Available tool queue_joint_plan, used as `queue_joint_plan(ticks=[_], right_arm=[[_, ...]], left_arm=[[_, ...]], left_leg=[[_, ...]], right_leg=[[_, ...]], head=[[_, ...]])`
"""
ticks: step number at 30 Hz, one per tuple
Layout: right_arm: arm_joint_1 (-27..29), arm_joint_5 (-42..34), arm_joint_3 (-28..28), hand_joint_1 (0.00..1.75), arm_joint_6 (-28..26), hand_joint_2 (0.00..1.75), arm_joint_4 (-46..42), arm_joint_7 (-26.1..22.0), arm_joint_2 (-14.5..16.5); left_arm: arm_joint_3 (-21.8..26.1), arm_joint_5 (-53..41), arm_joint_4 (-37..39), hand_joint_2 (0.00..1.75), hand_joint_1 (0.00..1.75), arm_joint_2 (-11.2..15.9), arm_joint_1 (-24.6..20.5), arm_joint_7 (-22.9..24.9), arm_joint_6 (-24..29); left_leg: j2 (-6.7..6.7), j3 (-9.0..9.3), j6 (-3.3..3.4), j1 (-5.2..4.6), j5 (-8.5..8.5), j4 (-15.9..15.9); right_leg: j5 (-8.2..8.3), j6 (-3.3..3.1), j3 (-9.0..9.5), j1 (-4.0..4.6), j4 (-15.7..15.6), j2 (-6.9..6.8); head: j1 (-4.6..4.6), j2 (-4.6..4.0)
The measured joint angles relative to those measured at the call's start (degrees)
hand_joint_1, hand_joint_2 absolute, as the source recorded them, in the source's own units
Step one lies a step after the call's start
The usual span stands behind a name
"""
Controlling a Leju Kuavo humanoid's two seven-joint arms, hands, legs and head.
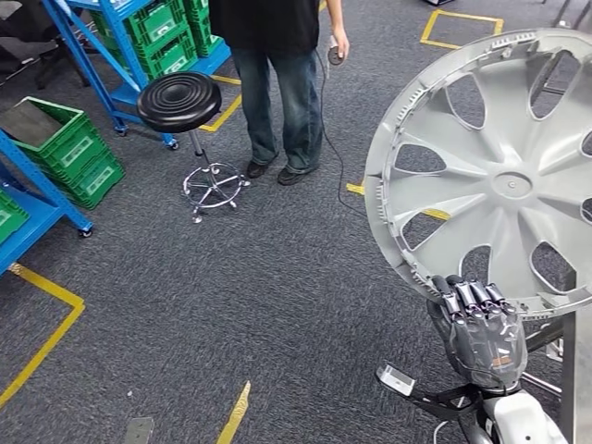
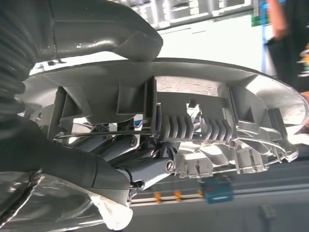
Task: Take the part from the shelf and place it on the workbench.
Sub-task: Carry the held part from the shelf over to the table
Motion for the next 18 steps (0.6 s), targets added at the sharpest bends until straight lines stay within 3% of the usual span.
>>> queue_joint_plan(ticks=[1, 2, 3, 4, 6, 7, 8, 10, 11, 12, 13, 15, 17, 18], right_arm=[[-0.02, -0.01, 0.04, 1.75, 0.02, 1.75, 0.0, 0.02, 0.03], [-0.01, -0.01, 0.08, 1.75, 0.03, 1.75, 0.0, 0.04, 0.05], [0.0, -0.01, 0.13, 1.75, 0.04, 1.75, 0.0, 0.07, 0.07], [-0.01, -0.01, 0.16, 1.75, 0.05, 1.75, 0.0, 0.07, 0.08], [-0.07, 0.0, 0.23, 1.75, 0.07, 1.75, 0.0, 0.07, 0.13], [-0.16, 0.02, 0.26, 1.75, 0.08, 1.75, 0.0, 0.06, 0.17], [-0.24, 0.04, 0.28, 1.75, 0.1, 1.75, 0.0, 0.05, 0.22], [-0.35, 0.08, 0.37, 1.75, 0.15, 1.75, 0.0, -0.03, 0.37], [-0.37, 0.08, 0.44, 1.75, 0.18, 1.75, 0.02, -0.12, 0.43], [-0.55, 0.08, 0.56, 1.75, 0.22, 1.75, 0.08, -0.25, 0.49], [-0.94, 0.08, 0.74, 1.75, 0.28, 1.75, 0.18, -0.45, 0.56], [-1.89, 0.08, 1.27, 1.75, 0.4, 1.75, 0.45, -0.77, 0.79], [-2.54, 0.08, 1.79, 1.75, 0.5, 1.75, 0.74, -0.84, 1.05], [-2.76, 0.08, 1.99, 1.75, 0.54, 1.75, 0.91, -0.81, 1.17]], left_arm=[[0.0, 0.01, 0.0, 1.75, 0.0, 0.0, 0.11, 0.0, 0.0], [0.01, 0.02, 0.01, 1.75, 0.0, -0.01, 0.2, 0.0, -0.01], [0.01, 0.03, 0.01, 1.75, 0.0, -0.01, 0.25, 0.0, -0.01], [0.01, 0.05, 0.01, 1.75, 0.0, -0.01, 0.26, -0.01, -0.02], [-0.01, 0.09, 0.01, 1.75, 0.0, 0.12, 0.23, -0.02, -0.02], [-0.01, 0.15, 0.01, 1.75, 0.0, 0.22, 0.23, -0.02, -0.02], [-0.01, 0.21, 0.01, 1.75, 0.0, 0.31, 0.24, -0.02, -0.02], [-0.01, 0.39, 0.01, 1.75, 0.0, 0.38, 0.11, -0.04, -0.07], [0.0, 0.46, 0.01, 1.75, 0.0, 0.38, 0.0, -0.05, -0.12], [0.0, 0.55, 0.01, 1.75, 0.0, 0.39, -0.08, -0.07, -0.17], [0.01, 0.64, 0.01, 1.75, 0.0, 0.41, -0.08, -0.07, -0.27], [0.05, 0.88, 0.01, 1.75, 0.0, 0.46, 0.14, -0.06, -0.49], [0.1, 1.11, 0.01, 1.75, 0.0, 0.53, 0.31, -0.04, -0.7], [0.11, 1.17, 0.01, 1.75, 0.0, 0.55, 0.31, -0.04, -0.78]], left_leg=[[-0.4, -1.83, 0.18, -0.05, -1.32, 3.79], [-0.56, -2.95, 0.47, -0.14, -1.44, 5.83], [-0.75, -3.12, 0.88, -0.27, -0.33, 5.57], [-1.13, -2.27, 1.4, -0.47, 1.81, 3.07], [-3.7, 0.64, 2.61, -0.88, 6.42, -4.63], [-4.92, 1.72, 3.03, -1.02, 7.76, -7.46], [-5.81, 2.27, 3.37, -1.14, 8.29, -9.04], [-5.17, 2.58, 3.62, -1.22, 8.16, -10.19], [-4.41, 2.8, 3.6, -1.13, 8.28, -10.91], [-3.66, 3.09, 3.59, -1.01, 8.48, -11.72], [-2.82, 3.31, 3.53, -0.88, 8.76, -12.37], [-1.18, 3.52, 3.56, -0.89, 8.96, -12.82], [0.54, 3.52, 3.48, -0.91, 8.88, -12.77], [1.32, 3.54, 3.38, -0.88, 8.8, -12.73]], right_leg=[[0.02, -0.1, -0.03, 0.17, 0.01, 0.77], [0.04, -0.17, -0.03, 0.36, 0.01, 1.59], [0.07, -0.21, 0.0, 0.54, 0.02, 2.48], [0.09, -0.25, 0.1, 0.68, 0.02, 3.37], [0.16, -0.24, 0.16, 0.74, 0.02, 4.94], [0.25, -0.12, 0.05, 0.63, 0.02, 5.66], [0.4, 0.08, -0.19, 0.44, 0.01, 6.37], [0.83, 0.72, -0.77, 0.17, -0.12, 7.71], [0.85, 0.93, -1.19, 0.19, -0.02, 7.34], [0.35, 1.11, -1.78, 0.33, 0.67, 6.01], [-0.76, 1.29, -2.77, 0.47, 2.42, 4.17], [-4.22, 1.71, -5.87, 0.44, 8.96, 0.68], [-6.12, 2.24, -8.4, 0.09, 14.64, -0.24], [-5.72, 2.47, -8.38, -0.08, 14.91, -0.46]], head=[[0.0, 0.0], [0.01, 0.0], [0.02, 0.0], [0.03, 0.0], [0.12, 0.0], [0.14, 0.0], [0.07, 0.0], [-0.11, 0.0], [-0.17, 0.0], [-0.04, 0.0], [0.12, 0.0], [0.38, 0.0], [0.4, 0.0], [0.42, 0.0]])
